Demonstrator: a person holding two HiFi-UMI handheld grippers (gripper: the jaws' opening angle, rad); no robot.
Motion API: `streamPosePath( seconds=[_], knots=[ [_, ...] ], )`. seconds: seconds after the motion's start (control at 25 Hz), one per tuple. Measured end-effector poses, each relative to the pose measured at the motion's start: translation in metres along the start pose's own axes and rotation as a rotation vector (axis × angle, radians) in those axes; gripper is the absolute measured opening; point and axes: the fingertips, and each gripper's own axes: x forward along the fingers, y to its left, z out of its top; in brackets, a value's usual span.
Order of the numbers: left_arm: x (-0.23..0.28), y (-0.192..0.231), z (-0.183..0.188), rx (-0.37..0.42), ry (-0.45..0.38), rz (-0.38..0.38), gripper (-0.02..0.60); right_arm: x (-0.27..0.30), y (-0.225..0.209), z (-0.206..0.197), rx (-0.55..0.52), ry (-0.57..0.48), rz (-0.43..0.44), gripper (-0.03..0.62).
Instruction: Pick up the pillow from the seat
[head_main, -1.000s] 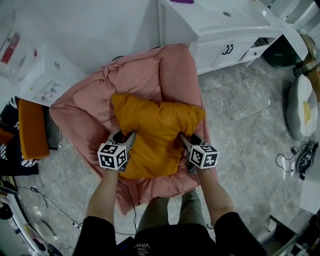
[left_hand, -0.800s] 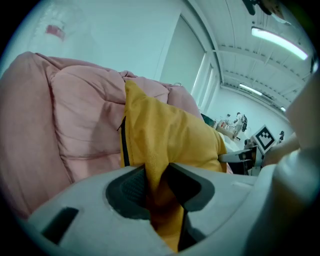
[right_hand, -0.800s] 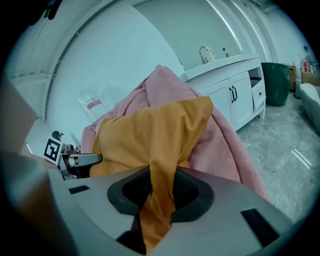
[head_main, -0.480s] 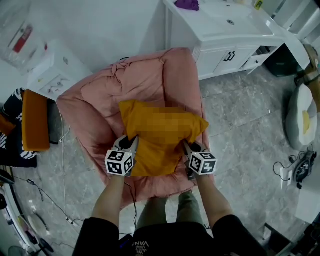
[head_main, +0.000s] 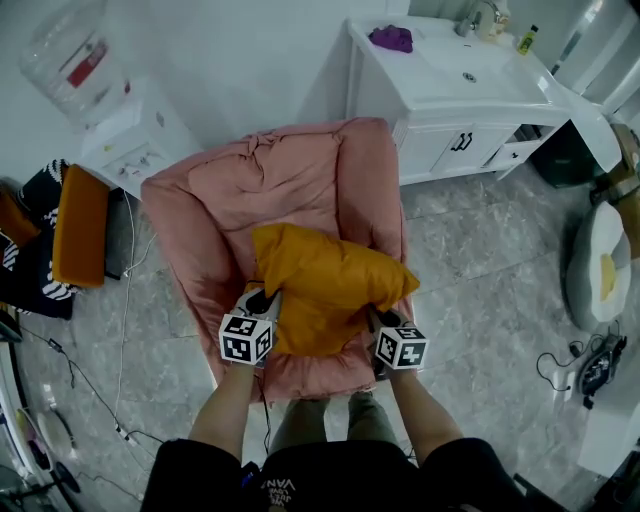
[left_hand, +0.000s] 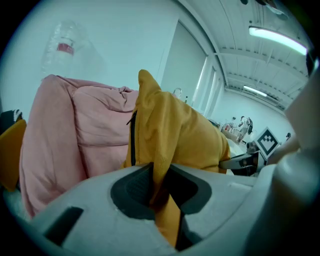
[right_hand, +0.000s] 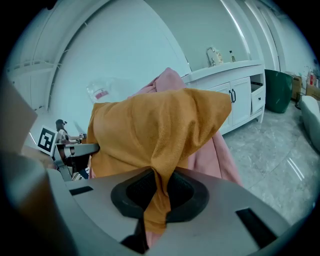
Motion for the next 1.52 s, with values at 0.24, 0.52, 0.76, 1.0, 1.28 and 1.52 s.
streamPosePath(
  seconds=[0.24, 0.52, 0.76, 1.0, 1.28, 1.52],
  knots=[
    [-0.031, -0.025, -0.011, -0.035, -0.012, 0.023, 0.058, -0.034, 0.008, -0.018, -0.045, 0.045, 0.009, 0.039],
    [-0.064, -0.044, -0.017, -0.075, -0.033, 0.055, 0.054, -0.064, 0.020, -0.027, -0.099, 0.062, 0.027, 0.034],
    [-0.087, -0.056, -0.019, -0.082, -0.047, 0.072, 0.054, -0.087, 0.029, -0.026, -0.125, 0.061, 0.071, 0.032],
    [-0.118, -0.058, -0.006, -0.046, -0.080, 0.119, 0.046, -0.108, 0.053, -0.003, -0.209, 0.008, 0.132, 0.032],
    [-0.160, -0.060, 0.005, -0.058, -0.139, 0.177, 0.042, -0.125, 0.084, 0.030, -0.297, -0.063, 0.190, 0.032],
    [-0.193, -0.061, 0.022, -0.074, -0.218, 0.200, 0.035, -0.143, 0.113, 0.073, -0.351, -0.169, 0.242, 0.034]
  ],
)
